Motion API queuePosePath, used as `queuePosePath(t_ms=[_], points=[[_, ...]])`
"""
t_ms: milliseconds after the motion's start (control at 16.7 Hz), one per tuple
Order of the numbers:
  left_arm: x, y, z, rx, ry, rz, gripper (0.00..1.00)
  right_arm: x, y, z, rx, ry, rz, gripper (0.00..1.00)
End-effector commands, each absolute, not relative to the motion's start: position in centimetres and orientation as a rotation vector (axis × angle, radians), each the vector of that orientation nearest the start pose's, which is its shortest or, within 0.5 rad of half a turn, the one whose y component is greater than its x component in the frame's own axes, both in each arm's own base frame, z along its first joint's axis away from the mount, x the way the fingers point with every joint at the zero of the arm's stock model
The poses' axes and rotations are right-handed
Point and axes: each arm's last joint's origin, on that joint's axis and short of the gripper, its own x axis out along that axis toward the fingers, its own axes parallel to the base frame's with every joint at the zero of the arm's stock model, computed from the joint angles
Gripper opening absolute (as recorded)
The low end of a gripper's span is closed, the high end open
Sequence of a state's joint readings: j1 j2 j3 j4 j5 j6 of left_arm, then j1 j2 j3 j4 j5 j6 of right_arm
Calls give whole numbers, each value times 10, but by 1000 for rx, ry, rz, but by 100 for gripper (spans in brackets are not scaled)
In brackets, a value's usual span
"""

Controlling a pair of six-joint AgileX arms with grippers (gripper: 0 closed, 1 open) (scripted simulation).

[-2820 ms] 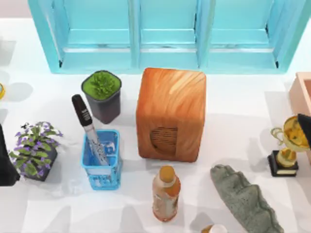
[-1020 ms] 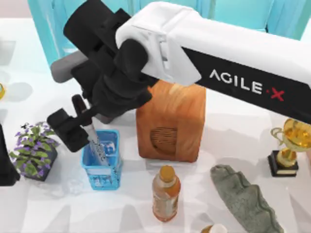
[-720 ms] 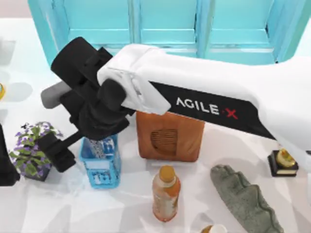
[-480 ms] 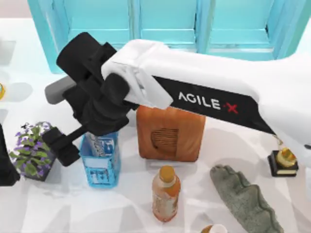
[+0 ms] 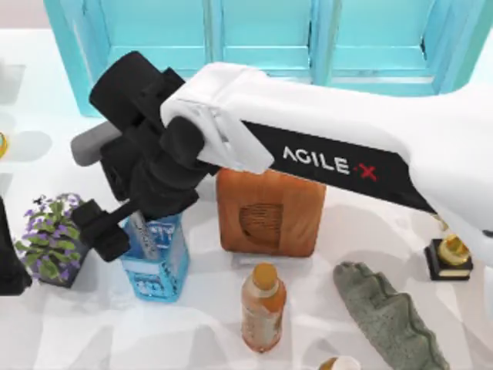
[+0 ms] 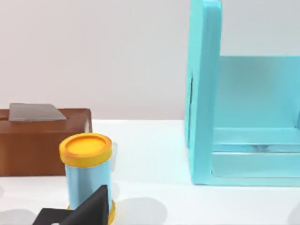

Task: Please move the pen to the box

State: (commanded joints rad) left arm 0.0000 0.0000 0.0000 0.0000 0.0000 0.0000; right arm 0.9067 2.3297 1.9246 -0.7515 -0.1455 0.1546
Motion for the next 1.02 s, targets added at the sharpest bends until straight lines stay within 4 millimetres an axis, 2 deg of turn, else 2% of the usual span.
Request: queuePosePath(t_ms=[480, 960, 1020], points=[[106, -1, 160, 0, 0, 0, 100, 297, 397, 160, -330, 1182, 851, 2], [106, -1, 160, 0, 0, 0, 100, 297, 397, 160, -330, 1182, 851, 0], [106, -1, 160, 0, 0, 0, 100, 292, 397, 179, -308, 1153, 866, 0]])
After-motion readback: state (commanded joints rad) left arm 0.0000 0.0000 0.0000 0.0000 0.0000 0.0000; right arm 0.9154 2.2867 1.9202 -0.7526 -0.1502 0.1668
